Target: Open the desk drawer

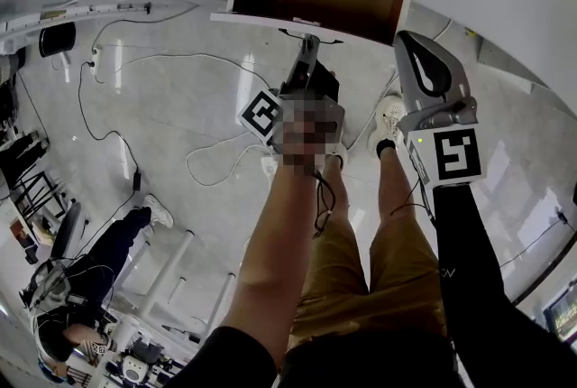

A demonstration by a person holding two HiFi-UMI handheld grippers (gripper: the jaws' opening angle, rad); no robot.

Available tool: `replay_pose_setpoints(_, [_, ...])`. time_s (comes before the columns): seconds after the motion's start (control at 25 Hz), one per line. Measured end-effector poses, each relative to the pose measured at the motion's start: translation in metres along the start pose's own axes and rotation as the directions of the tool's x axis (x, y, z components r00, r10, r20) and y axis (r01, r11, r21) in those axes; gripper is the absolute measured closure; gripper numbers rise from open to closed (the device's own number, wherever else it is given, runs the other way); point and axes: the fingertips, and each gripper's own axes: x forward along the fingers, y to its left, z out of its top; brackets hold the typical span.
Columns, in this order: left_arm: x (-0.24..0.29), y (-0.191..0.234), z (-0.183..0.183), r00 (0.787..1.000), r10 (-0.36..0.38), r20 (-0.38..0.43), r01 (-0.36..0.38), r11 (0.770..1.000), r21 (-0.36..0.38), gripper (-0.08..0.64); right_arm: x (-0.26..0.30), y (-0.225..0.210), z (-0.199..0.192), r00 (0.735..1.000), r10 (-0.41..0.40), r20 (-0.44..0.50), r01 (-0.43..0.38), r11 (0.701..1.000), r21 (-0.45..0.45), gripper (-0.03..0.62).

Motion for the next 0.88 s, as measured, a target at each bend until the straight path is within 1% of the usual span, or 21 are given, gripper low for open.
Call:
replay_pose_setpoints(0.16, [-0.002,0.010,-0.001,1.000,0.020,0.001,-0.020,1.000,-0.008,0.531,0.007,-0.004,-0.004,1.000,0.005,-0.003,-0.005,1.000,0.001,0.594])
replay_pose_setpoints(0.28, [-0.009,0.021,0.000,0.999,0.049,0.004,-0.049,0.999,-0.010,0.531,0.010,-0.002,-0.004,1.000,0.007,-0.003,-0.007,1.000,-0.001,0.594])
replay_pose_setpoints(0.4, [-0.012,0.029,-0.002,0.998,0.071,0.003,-0.070,0.997,-0.023,0.531,0.014,-0.002,0.000,1.000,-0.004,0.012,0.004,1.000,0.020,0.594])
replay_pose_setpoints(0.56, [-0.014,0.032,-0.004,0.997,0.071,0.005,-0.070,0.997,-0.036,0.531,0.018,0.002,-0.006,1.000,0.013,-0.009,-0.013,1.000,-0.006,0.594])
replay_pose_setpoints(0.88, [-0.016,0.034,-0.004,0.997,0.083,0.001,-0.083,0.996,-0.038,0.531,0.019,0.000,-0.006,1.000,0.017,-0.015,-0.018,1.000,-0.013,0.594])
